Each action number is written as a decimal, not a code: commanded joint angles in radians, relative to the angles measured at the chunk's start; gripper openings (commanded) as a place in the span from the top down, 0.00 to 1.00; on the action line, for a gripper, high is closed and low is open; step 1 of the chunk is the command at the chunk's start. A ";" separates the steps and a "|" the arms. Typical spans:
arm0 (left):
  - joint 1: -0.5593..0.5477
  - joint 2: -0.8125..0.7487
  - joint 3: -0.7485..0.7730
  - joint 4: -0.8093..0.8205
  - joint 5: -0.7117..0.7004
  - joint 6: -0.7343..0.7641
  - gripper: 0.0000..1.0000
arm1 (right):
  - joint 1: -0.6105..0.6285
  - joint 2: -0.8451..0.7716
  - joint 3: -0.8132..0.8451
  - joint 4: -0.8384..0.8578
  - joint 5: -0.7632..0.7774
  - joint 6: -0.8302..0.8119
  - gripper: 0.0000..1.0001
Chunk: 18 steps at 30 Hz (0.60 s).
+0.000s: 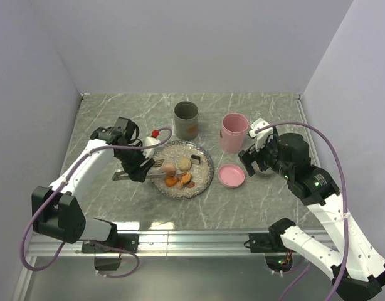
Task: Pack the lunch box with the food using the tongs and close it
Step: Pick up the fake food from the plate.
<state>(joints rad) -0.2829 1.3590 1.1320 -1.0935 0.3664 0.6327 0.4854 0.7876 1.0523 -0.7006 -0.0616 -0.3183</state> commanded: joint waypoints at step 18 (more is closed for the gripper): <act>0.004 0.051 0.011 0.101 -0.020 -0.013 0.57 | -0.007 0.005 0.017 0.006 0.005 -0.021 0.04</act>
<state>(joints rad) -0.2829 1.4197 1.1313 -1.0035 0.3500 0.6201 0.4854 0.7902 1.0523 -0.7036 -0.0616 -0.3344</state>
